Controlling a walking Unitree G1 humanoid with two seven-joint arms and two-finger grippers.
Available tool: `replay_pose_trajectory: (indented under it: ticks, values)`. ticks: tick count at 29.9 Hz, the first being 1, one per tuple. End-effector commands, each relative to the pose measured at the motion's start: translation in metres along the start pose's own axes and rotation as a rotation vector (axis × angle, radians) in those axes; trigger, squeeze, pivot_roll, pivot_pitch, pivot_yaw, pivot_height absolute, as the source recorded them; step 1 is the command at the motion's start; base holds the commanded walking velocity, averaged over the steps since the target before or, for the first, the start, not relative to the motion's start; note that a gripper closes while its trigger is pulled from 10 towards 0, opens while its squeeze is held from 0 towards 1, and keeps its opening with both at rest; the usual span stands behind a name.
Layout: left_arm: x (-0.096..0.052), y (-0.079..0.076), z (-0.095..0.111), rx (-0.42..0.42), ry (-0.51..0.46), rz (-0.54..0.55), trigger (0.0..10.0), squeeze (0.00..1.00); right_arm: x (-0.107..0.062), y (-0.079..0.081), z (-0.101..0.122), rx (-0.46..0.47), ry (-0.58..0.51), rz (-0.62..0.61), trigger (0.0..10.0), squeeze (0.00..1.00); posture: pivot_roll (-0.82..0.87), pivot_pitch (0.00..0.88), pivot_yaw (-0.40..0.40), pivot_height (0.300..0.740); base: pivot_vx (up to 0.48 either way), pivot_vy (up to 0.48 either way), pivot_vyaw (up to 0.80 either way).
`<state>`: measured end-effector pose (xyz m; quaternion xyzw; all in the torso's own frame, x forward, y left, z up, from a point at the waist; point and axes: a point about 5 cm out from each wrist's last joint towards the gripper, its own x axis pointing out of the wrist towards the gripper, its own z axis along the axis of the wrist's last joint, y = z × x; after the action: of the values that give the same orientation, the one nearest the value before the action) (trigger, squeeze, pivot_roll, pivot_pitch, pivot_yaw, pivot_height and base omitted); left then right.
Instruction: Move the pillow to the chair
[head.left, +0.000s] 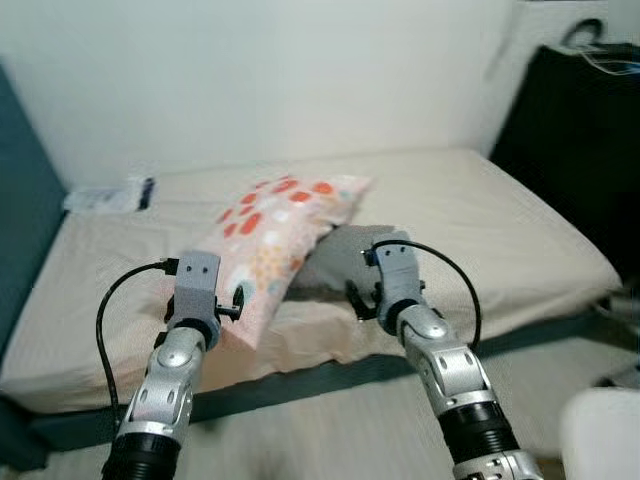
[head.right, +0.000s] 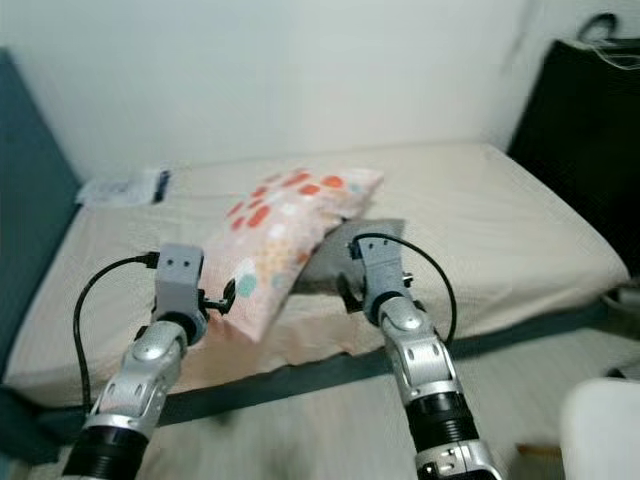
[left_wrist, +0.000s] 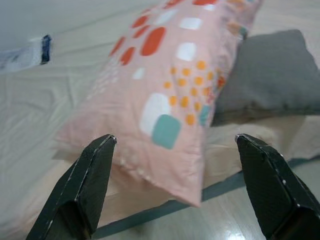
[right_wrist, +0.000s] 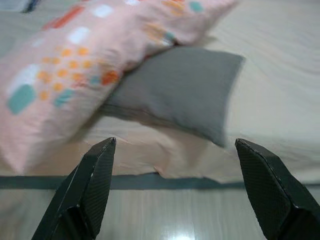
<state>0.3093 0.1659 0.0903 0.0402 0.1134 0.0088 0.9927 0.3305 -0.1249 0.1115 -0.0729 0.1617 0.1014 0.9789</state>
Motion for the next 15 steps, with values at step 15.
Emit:
replay_pose_trajectory:
  ticks: [15]
  values:
    - [-0.0021,-0.0057,0.0027,-0.065,0.01,-0.013,10.0,0.0,0.0001,-0.0022,-0.005,0.033,0.0,-0.012,10.0,0.0,0.01,0.02,0.037,0.74,0.0,0.0,-0.21]
